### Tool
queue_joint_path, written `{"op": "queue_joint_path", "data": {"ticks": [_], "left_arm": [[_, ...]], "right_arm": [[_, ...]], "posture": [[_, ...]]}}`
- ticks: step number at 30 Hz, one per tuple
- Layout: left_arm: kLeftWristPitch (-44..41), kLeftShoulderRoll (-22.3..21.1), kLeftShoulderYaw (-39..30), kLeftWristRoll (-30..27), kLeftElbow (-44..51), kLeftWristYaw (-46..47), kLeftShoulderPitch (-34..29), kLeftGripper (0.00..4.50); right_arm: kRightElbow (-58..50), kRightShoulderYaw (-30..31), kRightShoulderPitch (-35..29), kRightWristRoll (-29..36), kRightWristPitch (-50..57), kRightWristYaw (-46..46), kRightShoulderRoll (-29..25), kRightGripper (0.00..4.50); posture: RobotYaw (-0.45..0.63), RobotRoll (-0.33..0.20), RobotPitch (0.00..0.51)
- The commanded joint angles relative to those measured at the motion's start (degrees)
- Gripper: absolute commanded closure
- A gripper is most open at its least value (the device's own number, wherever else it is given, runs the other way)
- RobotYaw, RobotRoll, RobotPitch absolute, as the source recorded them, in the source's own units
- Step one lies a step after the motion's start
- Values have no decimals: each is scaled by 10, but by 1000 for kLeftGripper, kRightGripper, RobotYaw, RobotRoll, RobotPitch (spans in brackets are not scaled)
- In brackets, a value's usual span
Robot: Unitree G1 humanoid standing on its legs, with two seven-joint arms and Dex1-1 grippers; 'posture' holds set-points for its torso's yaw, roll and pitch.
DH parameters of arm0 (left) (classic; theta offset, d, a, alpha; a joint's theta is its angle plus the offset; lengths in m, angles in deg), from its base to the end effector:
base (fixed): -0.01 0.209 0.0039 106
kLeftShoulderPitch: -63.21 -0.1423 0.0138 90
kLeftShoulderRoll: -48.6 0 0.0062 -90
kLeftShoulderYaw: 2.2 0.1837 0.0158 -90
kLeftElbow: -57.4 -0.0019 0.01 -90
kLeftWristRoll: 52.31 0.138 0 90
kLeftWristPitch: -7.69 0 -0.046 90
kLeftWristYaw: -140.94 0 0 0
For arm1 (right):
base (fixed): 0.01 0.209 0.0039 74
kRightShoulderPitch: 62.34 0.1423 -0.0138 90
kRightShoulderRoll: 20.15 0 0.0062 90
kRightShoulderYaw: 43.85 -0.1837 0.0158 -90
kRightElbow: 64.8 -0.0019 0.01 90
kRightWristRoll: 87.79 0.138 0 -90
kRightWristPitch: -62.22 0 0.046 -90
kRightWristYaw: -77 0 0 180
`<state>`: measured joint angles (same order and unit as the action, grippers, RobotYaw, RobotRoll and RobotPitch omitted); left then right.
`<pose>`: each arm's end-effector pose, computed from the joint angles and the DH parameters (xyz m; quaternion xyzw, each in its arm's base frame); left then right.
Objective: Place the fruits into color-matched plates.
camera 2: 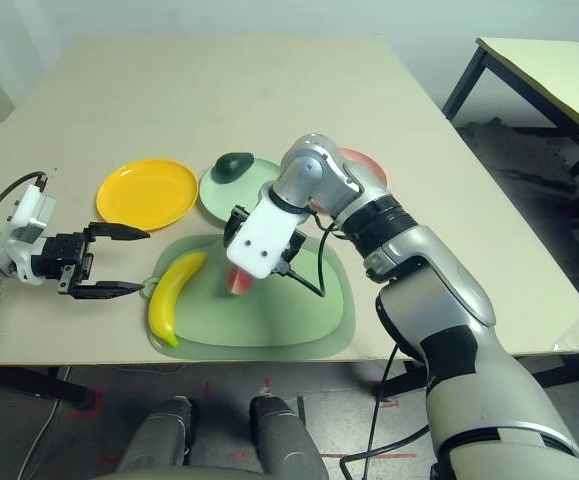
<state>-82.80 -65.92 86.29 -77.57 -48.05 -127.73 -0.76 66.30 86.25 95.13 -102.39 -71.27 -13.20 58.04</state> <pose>0.2755 0.2786 0.1615 0.1613 -0.0010 -0.6536 0.7395 0.3345 -0.1002 0.2272 -0.6634 0.0138 0.7060 0.2476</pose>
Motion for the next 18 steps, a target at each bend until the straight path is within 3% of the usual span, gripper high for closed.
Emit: {"op": "queue_joint_path", "data": {"ticks": [1,8,10,15,18], "left_arm": [[2,-5,-2,0,12,1,-8,0],[1,-7,2,4,13,2,-12,0],[2,-6,2,5,11,4,-11,0],[5,-6,4,8,7,4,-10,0],[7,-5,5,10,4,5,-9,0]], "right_arm": [[29,9,-5,-27,-20,18,13,16],[72,0,0,-56,-15,49,33,141],[82,-2,3,-62,-15,57,37,451],[98,-5,10,-70,-19,63,36,2320],[98,-10,11,-66,-17,56,31,2438]], "posture": [[71,0,138],[70,0,145],[70,0,145],[66,0,144],[61,0,141]]}}
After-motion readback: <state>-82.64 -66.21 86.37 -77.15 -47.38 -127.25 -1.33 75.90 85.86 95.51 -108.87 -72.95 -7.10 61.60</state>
